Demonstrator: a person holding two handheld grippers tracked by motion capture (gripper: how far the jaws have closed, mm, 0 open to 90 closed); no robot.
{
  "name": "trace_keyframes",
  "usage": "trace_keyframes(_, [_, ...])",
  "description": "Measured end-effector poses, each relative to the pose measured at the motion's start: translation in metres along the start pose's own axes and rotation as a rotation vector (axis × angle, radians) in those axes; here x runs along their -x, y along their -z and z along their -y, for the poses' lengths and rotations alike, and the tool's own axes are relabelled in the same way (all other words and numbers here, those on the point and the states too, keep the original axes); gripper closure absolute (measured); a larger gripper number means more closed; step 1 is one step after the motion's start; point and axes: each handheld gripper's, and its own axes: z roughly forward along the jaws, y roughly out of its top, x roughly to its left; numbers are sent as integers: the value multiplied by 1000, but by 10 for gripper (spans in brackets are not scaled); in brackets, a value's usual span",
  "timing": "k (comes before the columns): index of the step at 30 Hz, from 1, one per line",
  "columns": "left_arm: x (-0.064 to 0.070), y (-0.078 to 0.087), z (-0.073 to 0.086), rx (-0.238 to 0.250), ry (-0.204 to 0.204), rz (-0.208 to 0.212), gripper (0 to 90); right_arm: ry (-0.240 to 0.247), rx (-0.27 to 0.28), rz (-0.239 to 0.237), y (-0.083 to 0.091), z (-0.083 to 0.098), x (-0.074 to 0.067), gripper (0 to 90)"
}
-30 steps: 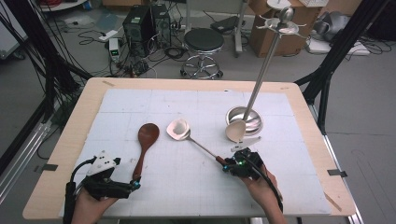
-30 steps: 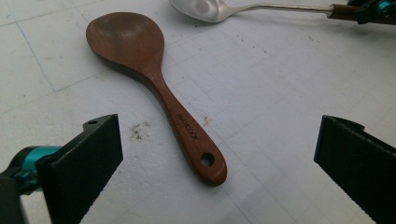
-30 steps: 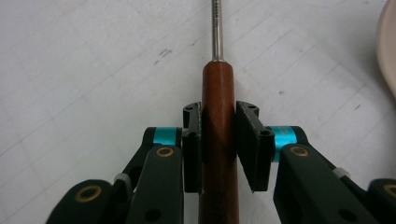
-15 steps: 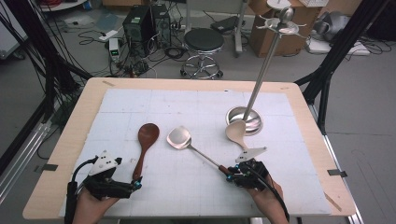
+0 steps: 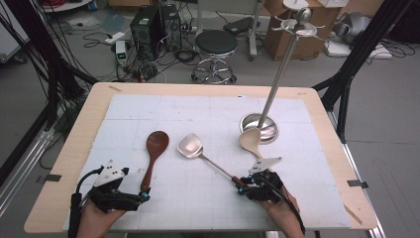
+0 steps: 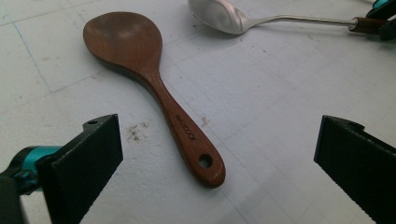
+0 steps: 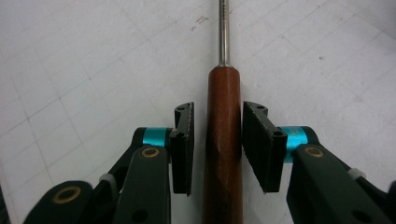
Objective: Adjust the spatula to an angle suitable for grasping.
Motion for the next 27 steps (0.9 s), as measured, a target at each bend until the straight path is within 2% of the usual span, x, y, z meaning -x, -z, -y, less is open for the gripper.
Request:
trace_keyframes(5, [0, 0, 0, -3, -3, 0, 17, 12, -4, 12, -5, -4, -1, 643])
trace_keyframes(14, [0, 1, 0, 3, 2, -1, 17, 31, 10, 49, -7, -3, -3, 704])
trace_keyframes(19, [0, 0, 0, 3, -2, 3, 17, 28, -8, 46, -6, -5, -1, 726])
trace_keyframes(27, [1, 0, 0, 0, 0, 7, 17, 26, 9, 28, 0, -7, 4, 732])
